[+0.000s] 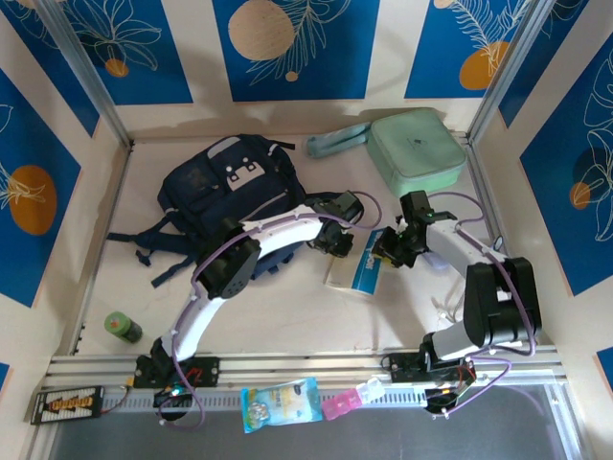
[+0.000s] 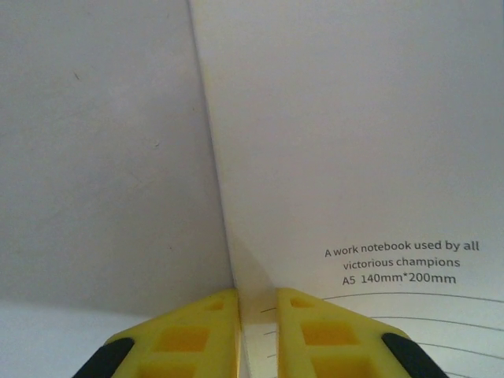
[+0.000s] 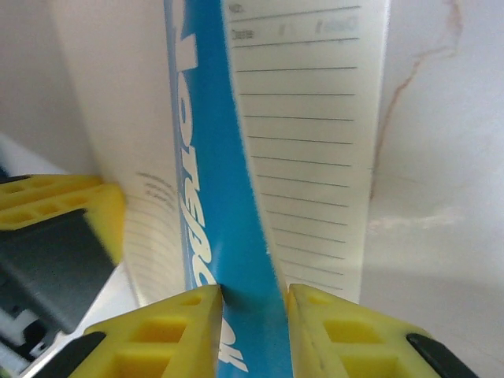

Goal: Pack the student bag
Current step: Pick up the book from the center of the table.

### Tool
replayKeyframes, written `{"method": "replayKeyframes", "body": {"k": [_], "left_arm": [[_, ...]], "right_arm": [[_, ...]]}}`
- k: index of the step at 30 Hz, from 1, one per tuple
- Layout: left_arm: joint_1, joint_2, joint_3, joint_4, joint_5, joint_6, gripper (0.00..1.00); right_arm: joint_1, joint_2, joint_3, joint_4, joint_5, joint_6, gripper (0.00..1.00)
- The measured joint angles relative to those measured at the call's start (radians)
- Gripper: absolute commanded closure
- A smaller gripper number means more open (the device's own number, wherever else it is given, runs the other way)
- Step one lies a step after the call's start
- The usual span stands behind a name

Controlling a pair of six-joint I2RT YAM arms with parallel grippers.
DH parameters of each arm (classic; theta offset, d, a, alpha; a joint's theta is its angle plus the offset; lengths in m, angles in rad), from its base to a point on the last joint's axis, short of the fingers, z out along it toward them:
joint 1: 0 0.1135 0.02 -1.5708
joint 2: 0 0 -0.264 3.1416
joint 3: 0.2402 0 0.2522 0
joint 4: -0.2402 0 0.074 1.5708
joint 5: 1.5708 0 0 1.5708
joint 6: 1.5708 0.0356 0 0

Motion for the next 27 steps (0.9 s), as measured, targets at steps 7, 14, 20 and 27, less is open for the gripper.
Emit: {"method": "replayKeyframes", "body": {"k": [7, 14, 20, 27], "left_arm": [[0.017, 0.002, 0.0, 0.001, 0.044, -0.007, 0.84], [0.024, 0.002, 0.0, 0.001, 0.063, -0.015, 0.84], [0.029, 0.002, 0.0, 0.002, 0.078, -0.015, 0.82], [0.057, -0.014, -0.002, 0.011, 0.158, -0.02, 0.59]], "right_arm": [[-0.027, -0.062, -0.073, 0.102, -0.136, 0.0, 0.71], [-0.029, -0.051, -0.077, 0.138, -0.175, -0.003, 0.73], [-0.029, -0.034, -0.077, 0.138, -0.147, -0.003, 0.86], [-0.029, -0.048, -0.077, 0.135, -0.118, -0.006, 1.0]]}}
